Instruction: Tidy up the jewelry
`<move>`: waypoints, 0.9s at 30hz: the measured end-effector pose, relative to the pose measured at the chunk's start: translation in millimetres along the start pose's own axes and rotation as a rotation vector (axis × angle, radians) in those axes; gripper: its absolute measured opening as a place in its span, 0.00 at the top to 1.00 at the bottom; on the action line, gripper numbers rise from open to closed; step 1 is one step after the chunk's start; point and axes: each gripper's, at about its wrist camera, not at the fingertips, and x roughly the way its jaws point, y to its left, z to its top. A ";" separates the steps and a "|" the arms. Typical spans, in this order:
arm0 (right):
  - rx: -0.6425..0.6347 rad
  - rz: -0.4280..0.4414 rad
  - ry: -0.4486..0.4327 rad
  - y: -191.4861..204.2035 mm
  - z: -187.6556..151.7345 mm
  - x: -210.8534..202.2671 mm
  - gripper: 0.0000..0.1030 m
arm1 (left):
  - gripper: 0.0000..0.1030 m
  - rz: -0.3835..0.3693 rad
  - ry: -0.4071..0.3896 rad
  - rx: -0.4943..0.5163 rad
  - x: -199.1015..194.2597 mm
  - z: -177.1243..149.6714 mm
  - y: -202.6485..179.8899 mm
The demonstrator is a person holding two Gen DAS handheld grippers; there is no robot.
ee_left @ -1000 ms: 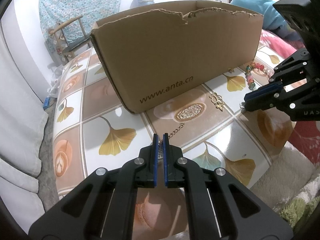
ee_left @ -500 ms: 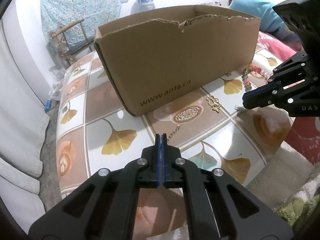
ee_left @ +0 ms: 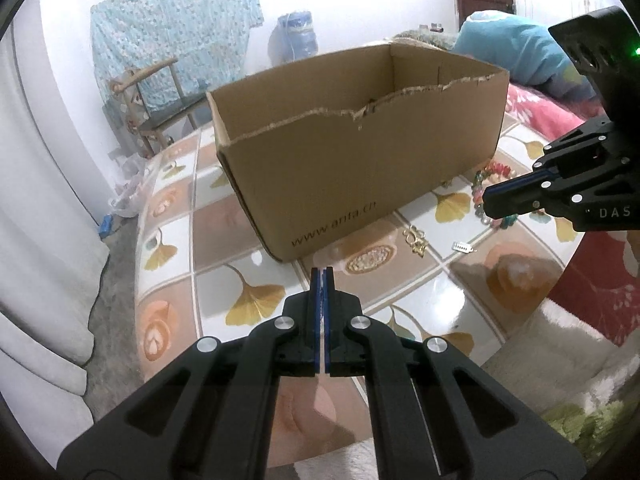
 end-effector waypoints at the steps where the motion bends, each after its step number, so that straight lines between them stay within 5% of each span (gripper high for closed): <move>1: 0.001 0.003 -0.001 0.0 0.0 -0.6 0.97 | 1.00 0.000 -0.003 0.002 -1.3 0.8 -0.4; 5: -0.004 0.007 0.050 3.8 -3.8 11.3 0.96 | 1.00 0.002 -0.003 0.008 -1.9 1.8 -3.1; 8: 0.000 -0.013 0.071 5.7 -6.5 21.1 0.71 | 1.00 -0.001 0.014 0.008 1.7 -0.6 -5.8; 12: -0.013 -0.043 0.100 7.8 -9.7 31.5 0.70 | 0.99 -0.005 0.042 0.008 6.7 -6.9 -8.2; 17: -0.032 -0.065 0.138 10.4 -9.3 43.5 0.84 | 1.00 -0.009 0.059 -0.001 12.3 -11.8 -6.0; 27: -0.037 -0.049 0.161 17.3 -0.2 55.3 0.98 | 1.00 -0.024 0.064 -0.020 19.1 -15.2 0.2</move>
